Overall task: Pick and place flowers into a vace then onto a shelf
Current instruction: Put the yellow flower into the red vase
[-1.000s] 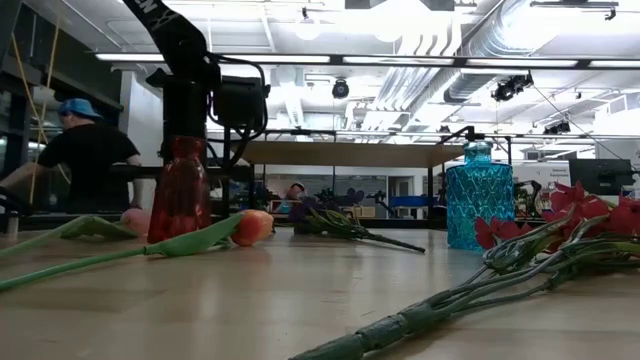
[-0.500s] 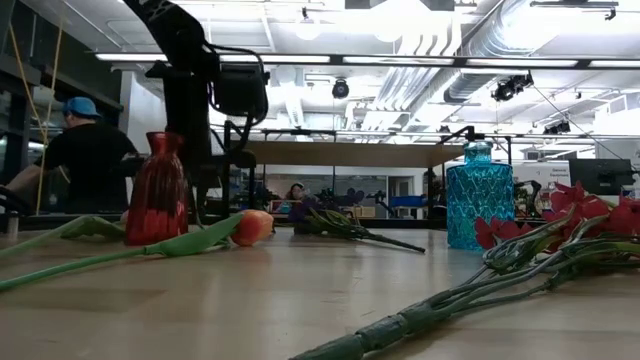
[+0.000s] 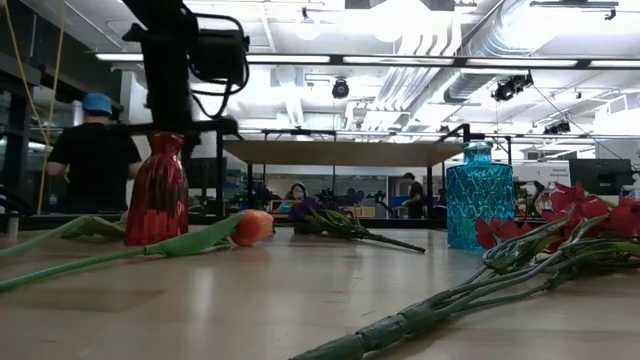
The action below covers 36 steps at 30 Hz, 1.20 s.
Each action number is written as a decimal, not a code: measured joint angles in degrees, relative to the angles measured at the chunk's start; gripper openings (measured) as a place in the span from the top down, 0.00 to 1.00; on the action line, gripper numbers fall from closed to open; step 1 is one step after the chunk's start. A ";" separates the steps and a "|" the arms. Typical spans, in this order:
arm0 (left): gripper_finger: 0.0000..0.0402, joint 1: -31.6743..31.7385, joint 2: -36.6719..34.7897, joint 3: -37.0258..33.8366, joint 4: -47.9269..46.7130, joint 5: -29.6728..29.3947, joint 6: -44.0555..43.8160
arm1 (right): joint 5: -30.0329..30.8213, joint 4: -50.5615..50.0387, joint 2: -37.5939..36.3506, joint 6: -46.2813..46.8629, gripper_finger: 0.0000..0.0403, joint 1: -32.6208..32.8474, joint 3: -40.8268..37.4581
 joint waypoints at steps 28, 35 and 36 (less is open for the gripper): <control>0.93 -7.75 -17.26 6.77 -1.19 -4.45 15.86 | 10.88 -13.98 0.00 -5.62 1.00 -0.01 0.02; 0.93 -13.79 -18.48 18.43 -2.79 -4.42 26.56 | 9.66 -27.65 0.59 -4.94 1.00 -0.01 0.02; 0.93 -14.86 -18.41 20.11 -3.34 -4.34 28.09 | 8.52 -28.84 0.96 -3.98 1.00 0.00 0.02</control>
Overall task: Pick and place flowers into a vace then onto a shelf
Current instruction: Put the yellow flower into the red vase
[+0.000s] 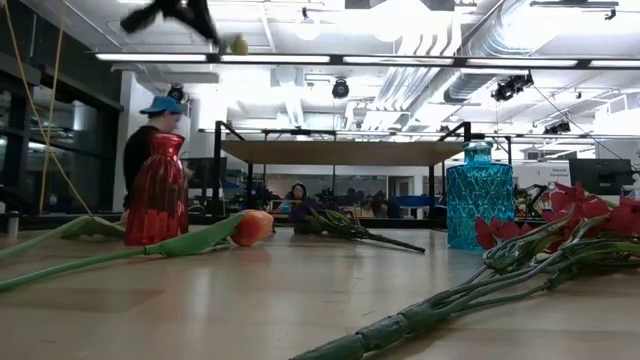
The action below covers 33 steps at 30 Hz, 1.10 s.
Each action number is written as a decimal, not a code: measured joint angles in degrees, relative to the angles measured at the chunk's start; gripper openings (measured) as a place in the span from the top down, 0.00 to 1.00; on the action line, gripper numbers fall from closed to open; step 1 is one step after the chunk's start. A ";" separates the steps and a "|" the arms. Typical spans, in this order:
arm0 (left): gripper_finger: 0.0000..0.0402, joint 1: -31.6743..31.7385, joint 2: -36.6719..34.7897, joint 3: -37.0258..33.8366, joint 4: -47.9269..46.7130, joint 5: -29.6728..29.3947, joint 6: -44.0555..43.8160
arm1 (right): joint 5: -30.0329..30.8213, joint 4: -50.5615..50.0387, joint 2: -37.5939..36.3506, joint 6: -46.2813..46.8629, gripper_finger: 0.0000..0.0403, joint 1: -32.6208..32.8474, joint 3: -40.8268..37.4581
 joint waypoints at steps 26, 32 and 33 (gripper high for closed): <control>0.93 -31.15 13.57 12.58 -6.10 -30.69 7.21 | -12.46 -0.40 12.66 2.95 1.00 0.00 0.00; 0.93 -34.82 13.65 8.81 -11.26 -47.55 -3.62 | -14.06 2.49 12.44 3.15 1.00 0.00 0.00; 0.93 -34.84 13.69 7.30 -11.62 -48.12 -5.25 | -14.58 3.31 12.44 3.16 1.00 0.00 0.00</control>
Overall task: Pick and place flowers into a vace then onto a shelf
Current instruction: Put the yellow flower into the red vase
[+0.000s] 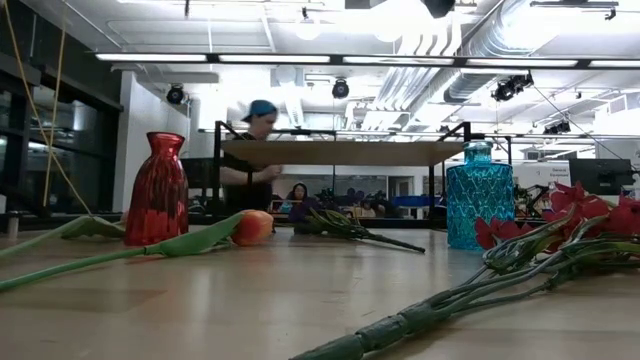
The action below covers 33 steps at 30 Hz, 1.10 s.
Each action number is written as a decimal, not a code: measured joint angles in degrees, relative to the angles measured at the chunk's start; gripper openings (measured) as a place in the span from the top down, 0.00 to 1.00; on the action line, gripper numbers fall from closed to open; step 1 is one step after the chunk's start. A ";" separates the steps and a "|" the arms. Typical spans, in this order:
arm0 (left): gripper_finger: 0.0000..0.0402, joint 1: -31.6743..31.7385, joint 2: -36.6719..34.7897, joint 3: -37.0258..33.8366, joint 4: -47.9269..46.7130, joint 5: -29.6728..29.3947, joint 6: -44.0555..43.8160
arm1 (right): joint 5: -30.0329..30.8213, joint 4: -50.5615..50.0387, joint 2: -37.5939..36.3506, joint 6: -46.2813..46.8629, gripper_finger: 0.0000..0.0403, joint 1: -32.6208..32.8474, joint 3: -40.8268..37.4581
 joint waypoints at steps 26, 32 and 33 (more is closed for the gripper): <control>0.93 0.27 0.87 -20.52 0.07 3.74 -23.29 | -0.87 3.78 -0.04 -0.23 1.00 0.00 0.00; 0.93 0.23 2.68 -20.52 0.36 4.69 -23.11 | -0.83 5.68 -0.04 -0.60 1.00 0.00 0.00; 0.93 0.25 3.05 -20.52 0.43 4.86 -23.12 | -0.83 5.92 -0.04 -0.64 1.00 0.00 0.00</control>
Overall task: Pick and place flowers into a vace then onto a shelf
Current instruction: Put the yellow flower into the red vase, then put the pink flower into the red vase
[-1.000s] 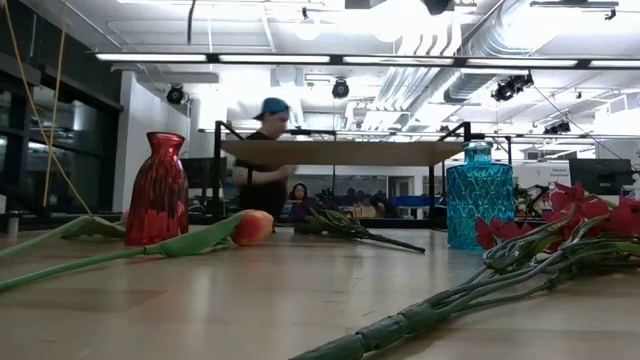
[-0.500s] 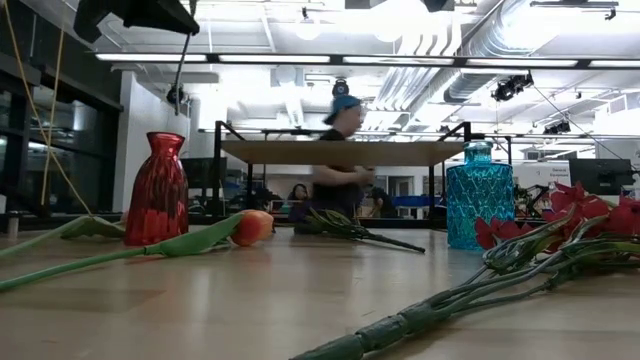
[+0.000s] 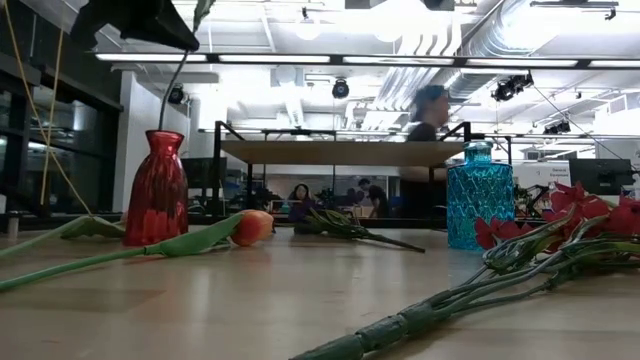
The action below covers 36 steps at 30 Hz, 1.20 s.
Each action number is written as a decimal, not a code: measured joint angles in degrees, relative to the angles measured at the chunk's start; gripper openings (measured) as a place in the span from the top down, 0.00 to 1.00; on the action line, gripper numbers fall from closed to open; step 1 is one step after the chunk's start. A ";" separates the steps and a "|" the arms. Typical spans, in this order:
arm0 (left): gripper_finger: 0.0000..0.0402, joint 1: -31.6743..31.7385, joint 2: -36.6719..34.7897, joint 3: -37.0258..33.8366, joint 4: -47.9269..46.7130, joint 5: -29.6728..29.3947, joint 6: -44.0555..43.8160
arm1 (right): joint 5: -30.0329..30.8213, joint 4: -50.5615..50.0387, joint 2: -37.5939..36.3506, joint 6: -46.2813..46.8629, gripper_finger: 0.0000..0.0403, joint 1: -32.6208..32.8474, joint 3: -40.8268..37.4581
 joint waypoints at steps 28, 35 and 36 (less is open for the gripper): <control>0.85 0.35 3.30 0.00 1.73 6.64 -0.10 | 0.02 0.00 0.00 -0.04 1.00 0.00 0.00; 0.80 0.35 3.30 0.00 3.19 7.13 -0.13 | 0.00 0.00 0.00 -0.06 1.00 0.00 0.00; 0.80 0.35 3.30 0.00 3.25 7.11 -0.13 | 0.00 0.00 0.00 -0.06 1.00 0.00 0.00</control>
